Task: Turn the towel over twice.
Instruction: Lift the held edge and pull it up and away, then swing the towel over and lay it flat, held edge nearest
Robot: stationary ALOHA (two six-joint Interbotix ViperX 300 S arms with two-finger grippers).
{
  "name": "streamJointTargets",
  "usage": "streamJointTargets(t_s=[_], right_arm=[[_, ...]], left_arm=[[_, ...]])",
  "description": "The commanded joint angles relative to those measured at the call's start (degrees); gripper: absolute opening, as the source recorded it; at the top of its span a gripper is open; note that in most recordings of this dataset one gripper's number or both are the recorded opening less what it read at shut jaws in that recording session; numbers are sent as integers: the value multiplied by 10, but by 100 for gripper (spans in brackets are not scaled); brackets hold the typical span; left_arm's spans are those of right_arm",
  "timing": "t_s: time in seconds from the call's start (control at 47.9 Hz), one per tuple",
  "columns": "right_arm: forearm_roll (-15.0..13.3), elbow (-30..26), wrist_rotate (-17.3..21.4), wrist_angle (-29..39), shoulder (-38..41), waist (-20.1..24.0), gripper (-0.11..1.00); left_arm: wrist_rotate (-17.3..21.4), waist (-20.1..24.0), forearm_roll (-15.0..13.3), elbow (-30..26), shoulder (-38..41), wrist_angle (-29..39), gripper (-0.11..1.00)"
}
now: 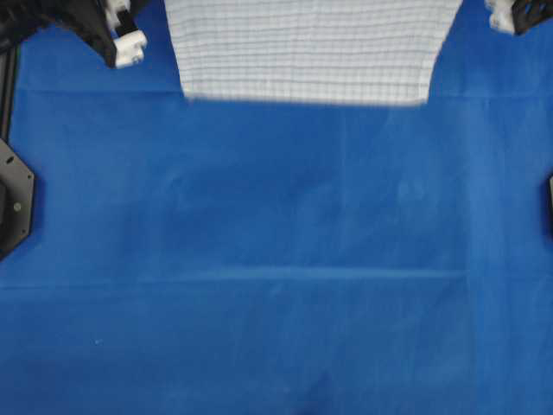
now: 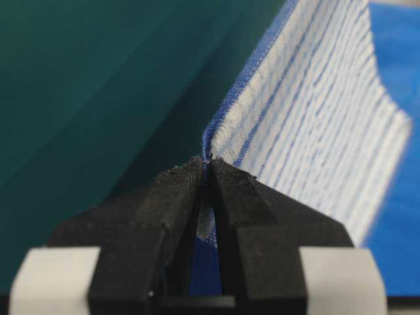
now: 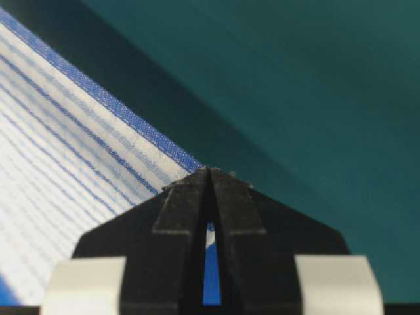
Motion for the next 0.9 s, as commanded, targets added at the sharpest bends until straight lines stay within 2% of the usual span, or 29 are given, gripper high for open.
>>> streamJointTargets(t_s=[0.0, 0.417, 0.521, 0.647, 0.793, 0.876], right_arm=[[-3, -18, -5, 4, -18, 10, 2], [3, -25, -2, 80, -28, 69, 2], [25, -21, 4, 142, -26, 121, 2], [81, -2, 19, 212, -14, 204, 2], [127, 37, 69, 218, 20, 298, 2], [135, 54, 107, 207, 46, 339, 2]], left_arm=[[0, -2, 0, -14, -21, -3, 4], [-1, -18, -1, 5, -26, 5, 4], [-1, -31, -1, 28, -24, 5, 4], [-2, -68, -1, 68, -16, 3, 4], [-3, -127, -1, 116, 11, 2, 4], [-12, -176, 0, 138, 38, 3, 4]])
